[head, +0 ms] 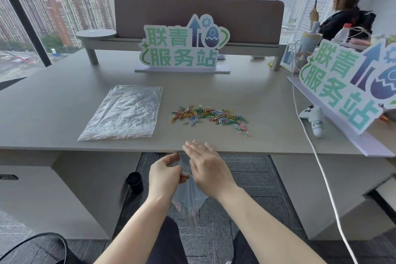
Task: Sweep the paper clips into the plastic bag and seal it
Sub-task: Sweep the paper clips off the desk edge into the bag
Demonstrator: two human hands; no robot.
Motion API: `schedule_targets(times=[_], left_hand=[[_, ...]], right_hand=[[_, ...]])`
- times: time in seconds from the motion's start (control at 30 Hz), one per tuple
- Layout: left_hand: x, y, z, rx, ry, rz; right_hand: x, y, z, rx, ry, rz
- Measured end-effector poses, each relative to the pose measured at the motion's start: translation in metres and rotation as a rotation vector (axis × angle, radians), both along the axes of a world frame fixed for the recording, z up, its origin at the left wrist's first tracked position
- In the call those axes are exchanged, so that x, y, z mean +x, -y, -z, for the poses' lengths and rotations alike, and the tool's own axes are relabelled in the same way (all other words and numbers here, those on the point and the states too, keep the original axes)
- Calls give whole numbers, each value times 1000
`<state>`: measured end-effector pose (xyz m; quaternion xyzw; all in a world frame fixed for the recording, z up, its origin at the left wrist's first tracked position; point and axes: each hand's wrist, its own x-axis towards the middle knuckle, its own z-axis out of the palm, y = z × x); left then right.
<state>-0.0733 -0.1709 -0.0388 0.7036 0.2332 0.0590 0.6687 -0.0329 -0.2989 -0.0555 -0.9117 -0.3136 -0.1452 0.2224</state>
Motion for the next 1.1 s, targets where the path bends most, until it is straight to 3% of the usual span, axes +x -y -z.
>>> schedule_targets(times=[0.27, 0.47, 0.83, 1.1], left_hand=[[-1, 2, 0, -5, -9, 6], [-3, 7, 0, -11, -17, 22], [0, 26, -3, -6, -43, 76], [8, 35, -4, 14, -60, 97]], right_hand=[[-11, 11, 2, 178, 60, 4], [6, 33, -3, 226, 52, 162], [68, 88, -24, -175, -300, 464], [101, 101, -33, -245, -391, 485]])
